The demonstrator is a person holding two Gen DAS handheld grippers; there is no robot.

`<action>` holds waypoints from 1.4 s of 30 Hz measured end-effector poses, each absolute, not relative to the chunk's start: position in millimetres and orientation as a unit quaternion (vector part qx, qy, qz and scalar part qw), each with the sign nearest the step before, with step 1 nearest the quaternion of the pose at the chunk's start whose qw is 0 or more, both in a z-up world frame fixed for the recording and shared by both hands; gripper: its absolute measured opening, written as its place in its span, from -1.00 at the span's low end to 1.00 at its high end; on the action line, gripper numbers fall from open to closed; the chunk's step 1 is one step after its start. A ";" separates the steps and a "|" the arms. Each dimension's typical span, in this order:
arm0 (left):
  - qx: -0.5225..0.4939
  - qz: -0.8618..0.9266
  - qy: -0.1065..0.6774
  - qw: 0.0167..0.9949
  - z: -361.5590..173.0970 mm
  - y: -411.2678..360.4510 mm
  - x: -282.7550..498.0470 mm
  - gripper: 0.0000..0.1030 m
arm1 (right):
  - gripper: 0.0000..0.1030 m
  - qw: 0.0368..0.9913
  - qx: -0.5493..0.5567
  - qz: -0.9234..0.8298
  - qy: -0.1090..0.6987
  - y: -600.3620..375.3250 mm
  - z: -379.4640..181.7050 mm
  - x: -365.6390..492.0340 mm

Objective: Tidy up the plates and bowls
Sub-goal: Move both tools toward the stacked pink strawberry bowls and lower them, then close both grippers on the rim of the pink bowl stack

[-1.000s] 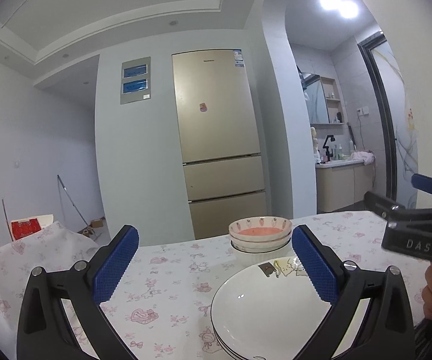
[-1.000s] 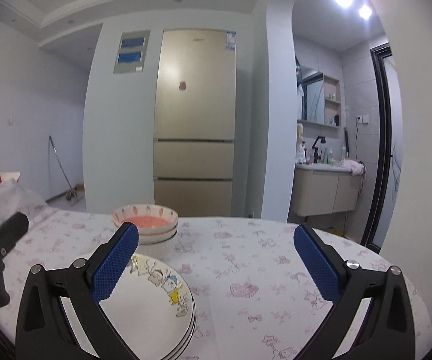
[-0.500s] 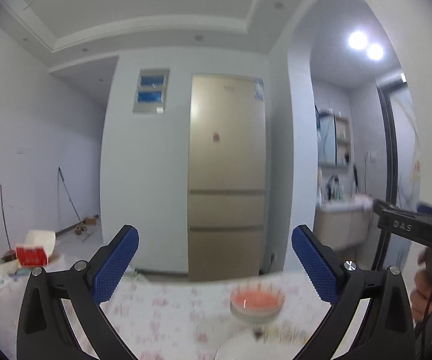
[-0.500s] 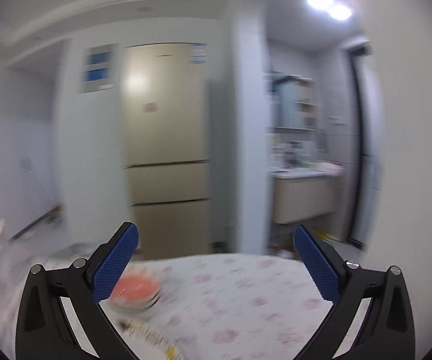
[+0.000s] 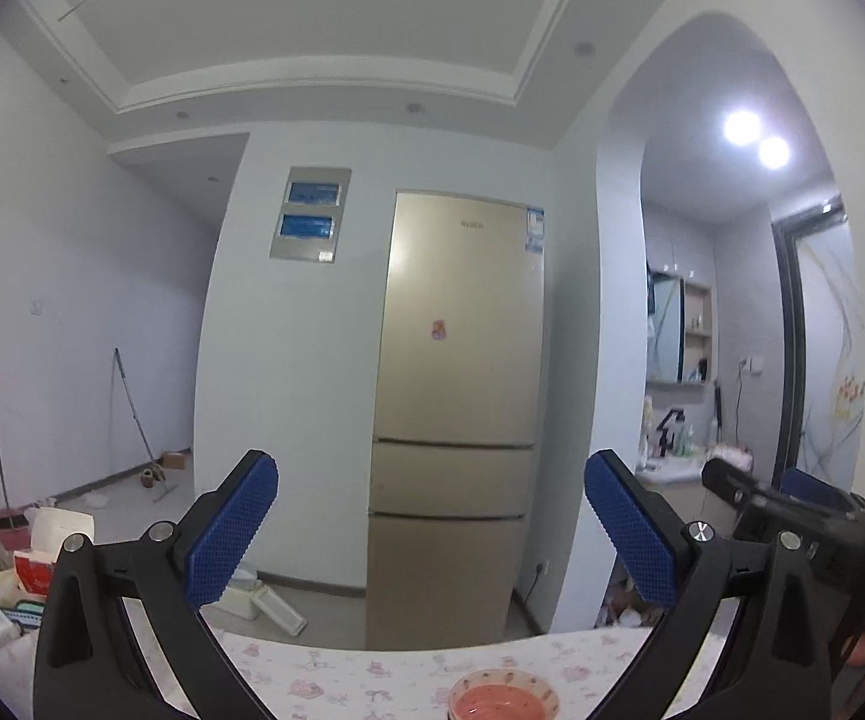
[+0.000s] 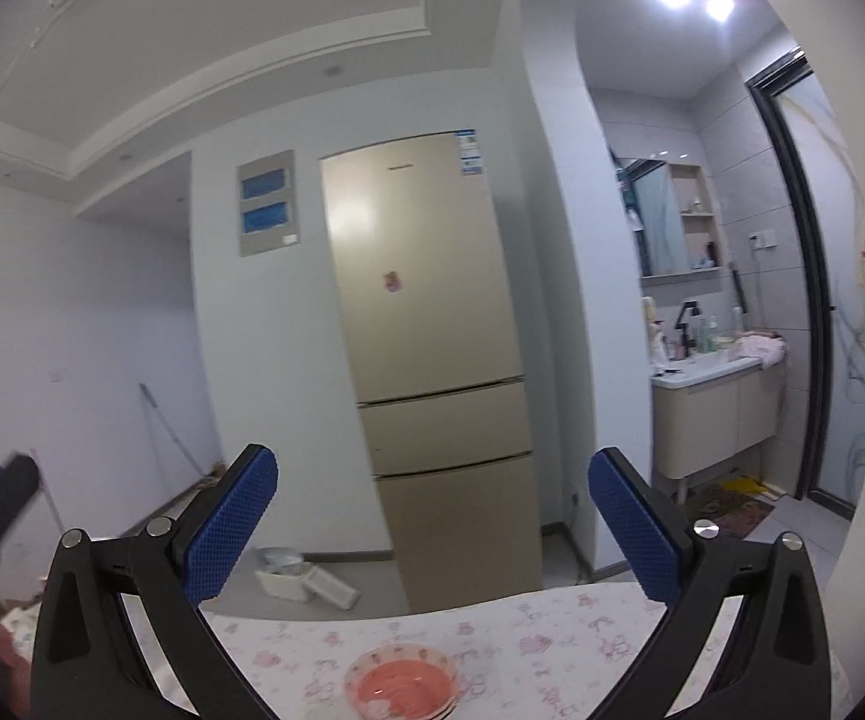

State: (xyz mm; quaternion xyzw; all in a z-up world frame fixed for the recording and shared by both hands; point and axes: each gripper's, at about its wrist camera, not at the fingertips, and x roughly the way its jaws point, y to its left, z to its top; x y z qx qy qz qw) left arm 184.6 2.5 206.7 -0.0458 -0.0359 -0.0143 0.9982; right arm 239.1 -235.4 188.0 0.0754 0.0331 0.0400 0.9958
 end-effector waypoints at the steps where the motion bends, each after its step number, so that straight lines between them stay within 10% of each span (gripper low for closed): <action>1: -0.047 -0.028 -0.025 0.998 205.6 2.8 191.9 1.00 | 1.00 0.996 0.074 0.037 0.039 -235.2 181.9 245.5; 27: -0.093 -0.055 0.290 0.951 47.5 18.6 361.2 1.00 | 1.00 0.960 0.111 0.027 0.256 -249.8 56.8 350.9; 40: -0.184 -0.129 0.390 0.893 -13.0 16.2 406.1 0.75 | 1.00 0.893 0.151 0.093 0.413 -243.4 -9.4 396.1; 42: -0.205 -0.128 0.412 0.878 -27.2 16.7 412.6 0.43 | 1.00 0.874 0.176 0.117 0.438 -245.2 -22.2 402.4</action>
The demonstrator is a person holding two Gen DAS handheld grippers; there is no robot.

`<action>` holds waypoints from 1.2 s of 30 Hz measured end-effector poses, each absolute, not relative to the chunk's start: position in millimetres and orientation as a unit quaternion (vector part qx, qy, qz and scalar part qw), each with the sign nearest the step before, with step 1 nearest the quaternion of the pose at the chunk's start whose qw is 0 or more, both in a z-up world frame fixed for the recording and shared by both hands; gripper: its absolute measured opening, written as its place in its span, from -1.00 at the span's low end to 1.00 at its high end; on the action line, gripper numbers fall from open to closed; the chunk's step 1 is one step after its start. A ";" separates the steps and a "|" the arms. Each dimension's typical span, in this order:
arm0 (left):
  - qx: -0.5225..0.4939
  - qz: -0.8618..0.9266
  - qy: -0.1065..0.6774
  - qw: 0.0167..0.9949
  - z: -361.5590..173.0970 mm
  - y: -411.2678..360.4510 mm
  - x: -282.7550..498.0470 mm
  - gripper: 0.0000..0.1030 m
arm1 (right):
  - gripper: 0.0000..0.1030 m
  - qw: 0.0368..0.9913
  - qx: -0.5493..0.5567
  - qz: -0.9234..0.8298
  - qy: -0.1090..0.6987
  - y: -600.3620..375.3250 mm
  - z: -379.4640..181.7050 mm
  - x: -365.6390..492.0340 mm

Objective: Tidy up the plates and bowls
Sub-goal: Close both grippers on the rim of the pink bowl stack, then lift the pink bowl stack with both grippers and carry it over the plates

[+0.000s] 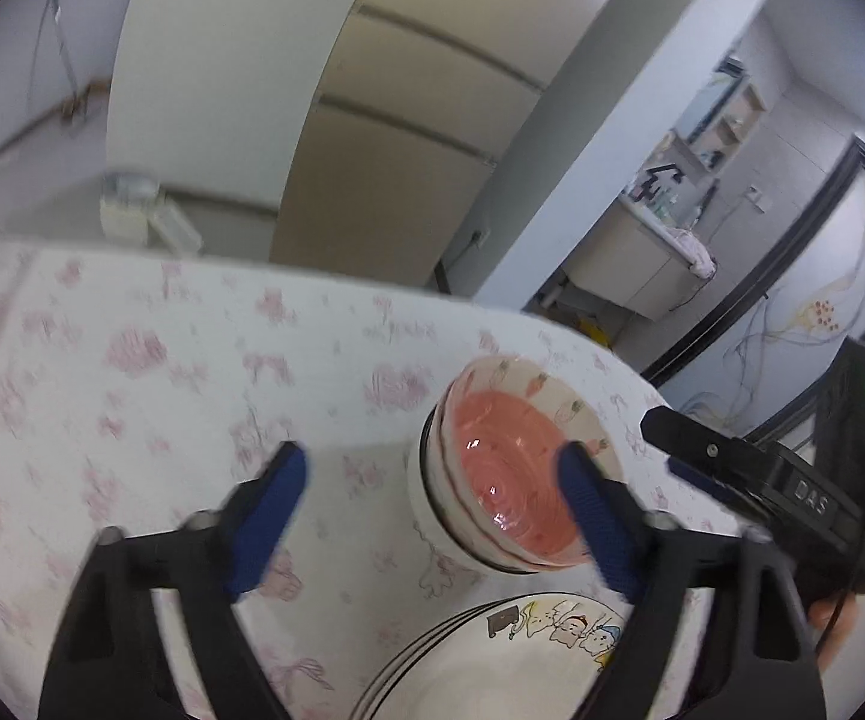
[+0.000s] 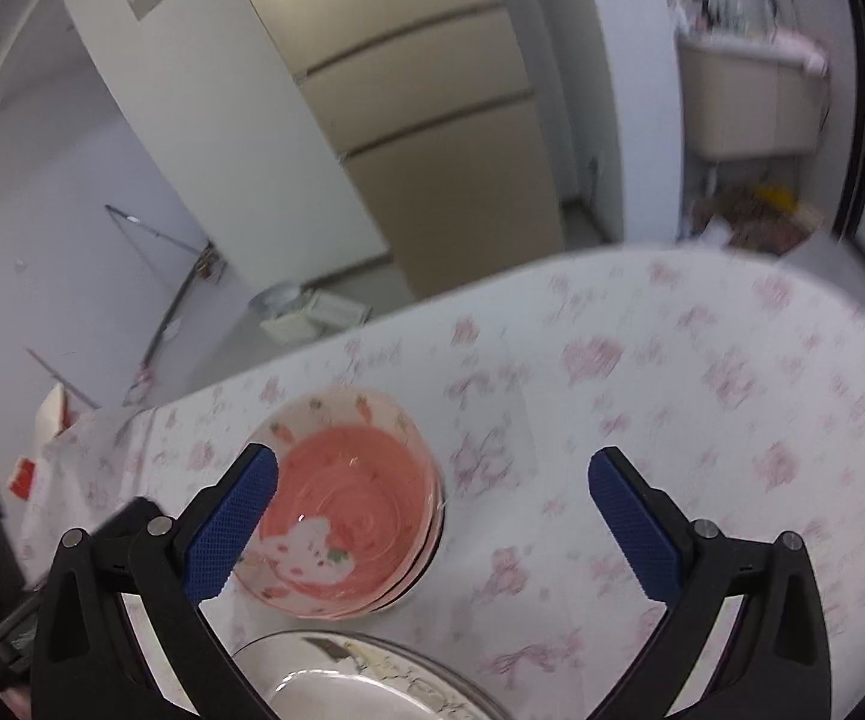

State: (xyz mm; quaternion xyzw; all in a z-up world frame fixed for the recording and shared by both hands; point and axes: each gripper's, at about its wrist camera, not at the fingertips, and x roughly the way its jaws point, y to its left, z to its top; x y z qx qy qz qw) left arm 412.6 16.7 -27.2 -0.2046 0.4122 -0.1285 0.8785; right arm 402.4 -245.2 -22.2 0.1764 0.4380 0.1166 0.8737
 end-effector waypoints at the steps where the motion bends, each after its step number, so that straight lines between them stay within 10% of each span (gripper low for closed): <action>1: -0.221 -0.137 0.428 0.866 -35.7 16.5 417.1 0.39 | 1.00 0.865 0.186 0.124 0.450 -245.5 -28.4 405.8; 29: -0.377 -0.165 0.543 0.732 -119.4 9.5 466.4 0.35 | 0.30 0.671 0.436 0.224 0.557 -246.7 -135.5 425.4; 36: -0.443 -0.178 0.545 0.689 -138.2 11.6 457.8 -0.09 | -0.10 0.649 0.478 0.206 0.554 -248.1 -147.4 420.7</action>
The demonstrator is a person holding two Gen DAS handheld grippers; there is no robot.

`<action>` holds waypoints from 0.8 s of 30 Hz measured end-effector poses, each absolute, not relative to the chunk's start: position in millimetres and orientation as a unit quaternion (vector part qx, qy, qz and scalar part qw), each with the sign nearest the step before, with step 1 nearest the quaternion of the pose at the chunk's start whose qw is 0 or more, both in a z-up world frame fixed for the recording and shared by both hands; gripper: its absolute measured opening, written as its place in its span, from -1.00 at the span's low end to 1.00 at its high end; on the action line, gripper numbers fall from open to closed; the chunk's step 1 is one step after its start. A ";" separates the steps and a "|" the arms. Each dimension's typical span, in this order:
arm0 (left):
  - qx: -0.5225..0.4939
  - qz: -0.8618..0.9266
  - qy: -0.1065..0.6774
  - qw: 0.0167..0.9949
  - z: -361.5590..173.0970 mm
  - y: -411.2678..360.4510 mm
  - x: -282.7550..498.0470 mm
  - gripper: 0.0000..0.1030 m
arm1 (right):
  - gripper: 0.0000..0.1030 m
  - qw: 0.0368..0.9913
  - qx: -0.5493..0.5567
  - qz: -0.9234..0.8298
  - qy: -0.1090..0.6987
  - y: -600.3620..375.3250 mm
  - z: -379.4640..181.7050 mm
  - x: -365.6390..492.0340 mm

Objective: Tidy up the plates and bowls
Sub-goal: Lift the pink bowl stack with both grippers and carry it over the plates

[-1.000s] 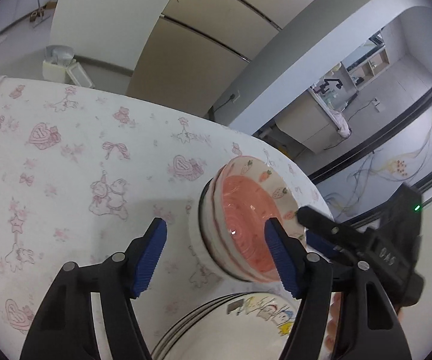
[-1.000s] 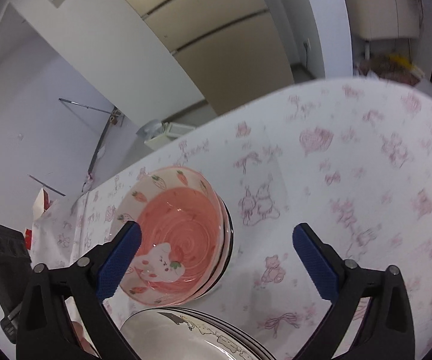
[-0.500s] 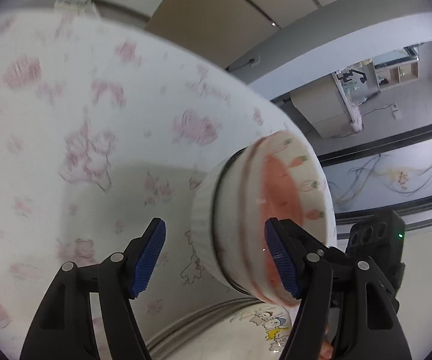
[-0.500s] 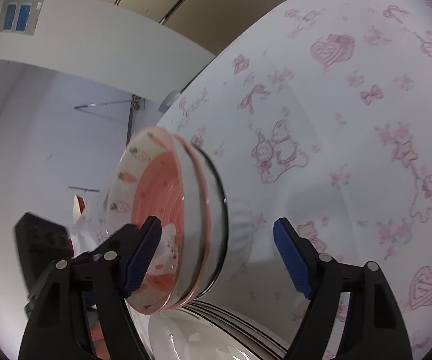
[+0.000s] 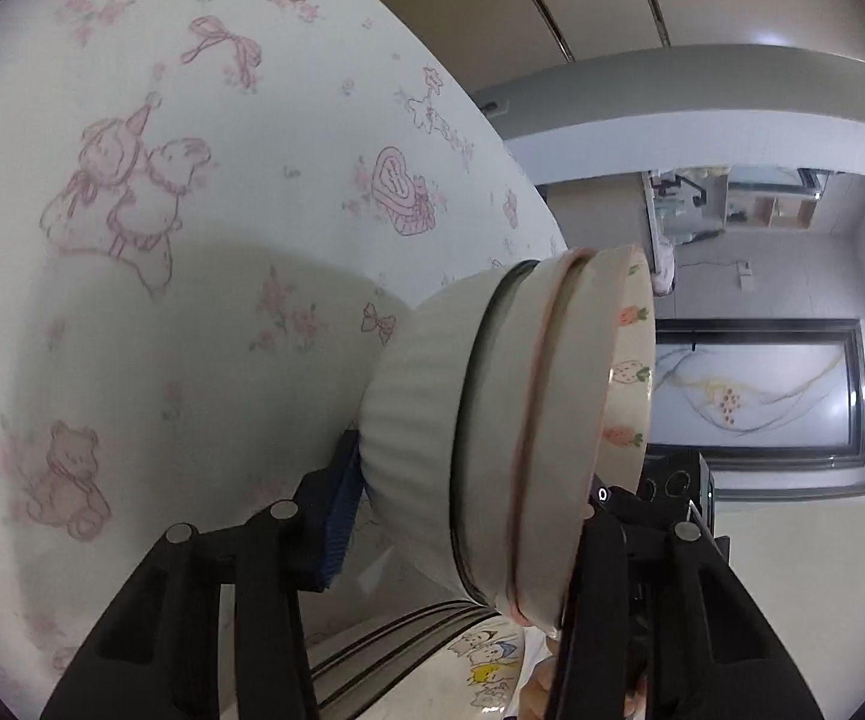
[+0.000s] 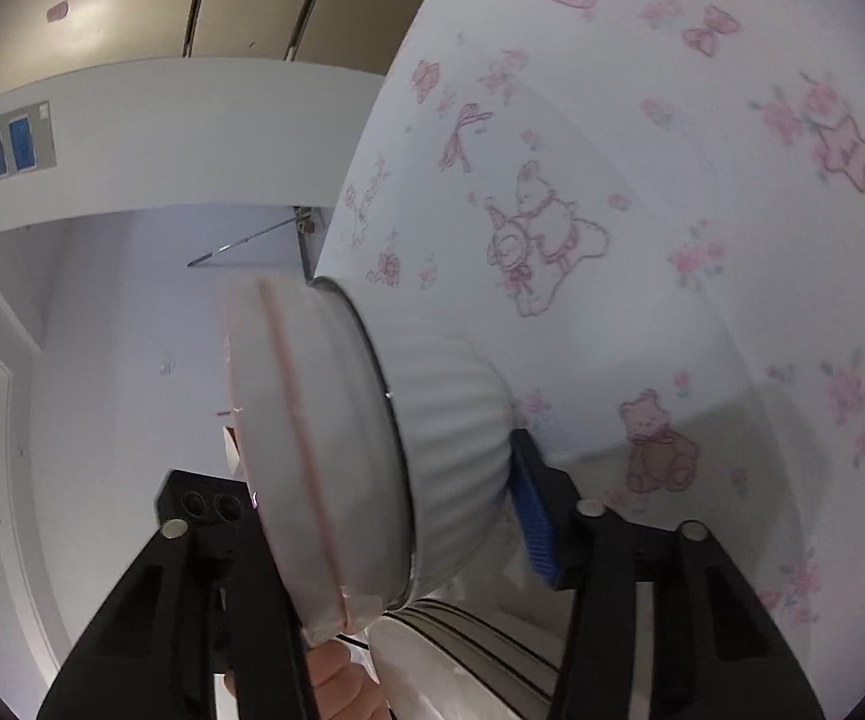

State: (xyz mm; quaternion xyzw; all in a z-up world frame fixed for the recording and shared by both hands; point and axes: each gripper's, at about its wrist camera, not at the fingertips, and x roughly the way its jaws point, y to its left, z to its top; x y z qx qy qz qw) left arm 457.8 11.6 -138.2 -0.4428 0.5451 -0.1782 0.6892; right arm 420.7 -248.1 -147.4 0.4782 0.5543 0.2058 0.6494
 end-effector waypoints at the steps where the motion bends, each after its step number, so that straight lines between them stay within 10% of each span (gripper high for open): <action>1: -0.436 -0.175 0.544 0.696 -136.2 10.3 456.6 -0.10 | -0.10 0.652 0.474 0.205 0.555 -246.3 -146.4 420.7; 24: -0.394 -0.153 0.551 0.719 -131.1 -6.5 448.9 -0.04 | -0.12 0.648 0.546 0.156 0.507 -264.1 -157.8 409.9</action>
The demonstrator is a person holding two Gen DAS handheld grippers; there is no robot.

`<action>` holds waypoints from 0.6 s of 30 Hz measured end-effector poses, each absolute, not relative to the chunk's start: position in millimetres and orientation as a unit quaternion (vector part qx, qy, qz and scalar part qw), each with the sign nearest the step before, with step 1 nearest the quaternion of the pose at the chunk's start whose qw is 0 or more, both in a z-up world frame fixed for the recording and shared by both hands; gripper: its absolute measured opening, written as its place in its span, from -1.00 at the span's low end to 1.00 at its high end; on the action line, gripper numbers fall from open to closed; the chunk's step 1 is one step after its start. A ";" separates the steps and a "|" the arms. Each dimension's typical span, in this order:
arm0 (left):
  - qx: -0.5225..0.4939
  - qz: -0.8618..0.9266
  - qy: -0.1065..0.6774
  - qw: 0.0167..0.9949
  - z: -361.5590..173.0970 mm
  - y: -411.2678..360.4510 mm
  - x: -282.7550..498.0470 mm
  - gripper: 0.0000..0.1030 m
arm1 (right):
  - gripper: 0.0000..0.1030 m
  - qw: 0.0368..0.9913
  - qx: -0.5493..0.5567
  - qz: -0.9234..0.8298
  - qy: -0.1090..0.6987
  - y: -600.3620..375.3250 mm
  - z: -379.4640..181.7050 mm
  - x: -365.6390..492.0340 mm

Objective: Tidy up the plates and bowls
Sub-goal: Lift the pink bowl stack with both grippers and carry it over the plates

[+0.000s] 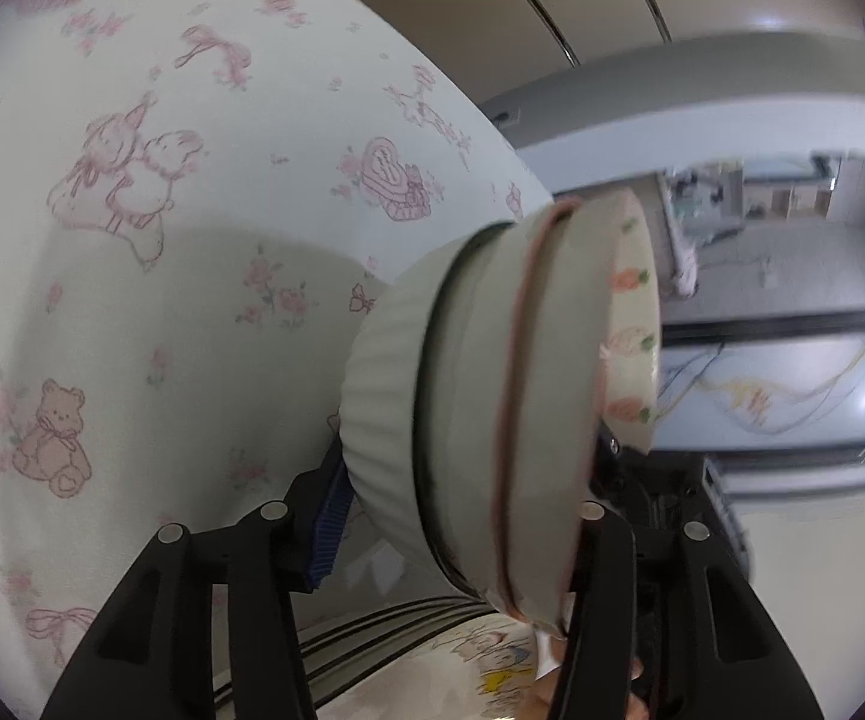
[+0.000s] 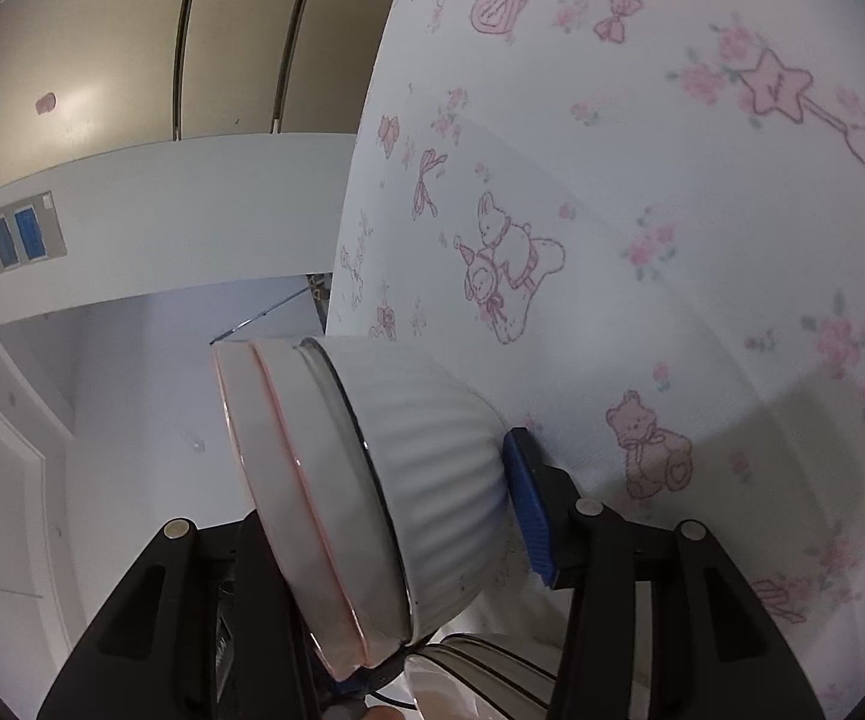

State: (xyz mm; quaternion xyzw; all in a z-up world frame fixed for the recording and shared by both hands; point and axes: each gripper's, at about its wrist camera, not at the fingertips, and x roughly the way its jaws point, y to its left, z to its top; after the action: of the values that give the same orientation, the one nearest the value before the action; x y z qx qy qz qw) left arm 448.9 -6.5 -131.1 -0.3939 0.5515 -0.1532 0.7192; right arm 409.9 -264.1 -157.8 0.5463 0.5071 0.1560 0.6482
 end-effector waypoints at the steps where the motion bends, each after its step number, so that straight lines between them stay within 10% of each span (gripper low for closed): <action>1: -0.371 -0.152 0.557 0.728 -128.1 -10.3 449.4 -0.06 | -0.16 0.660 0.528 0.155 0.512 -261.5 -153.8 411.3; 18: -0.301 -0.198 0.543 0.759 -90.0 -18.6 455.0 0.00 | -0.16 0.715 0.431 0.197 0.514 -249.2 -115.0 419.4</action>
State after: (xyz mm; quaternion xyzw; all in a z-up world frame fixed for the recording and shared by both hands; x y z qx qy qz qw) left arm 455.0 -18.6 -90.0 -0.3005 0.5426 -0.1981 0.7590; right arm 419.4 -249.2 -115.0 0.4315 0.5143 0.1969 0.7145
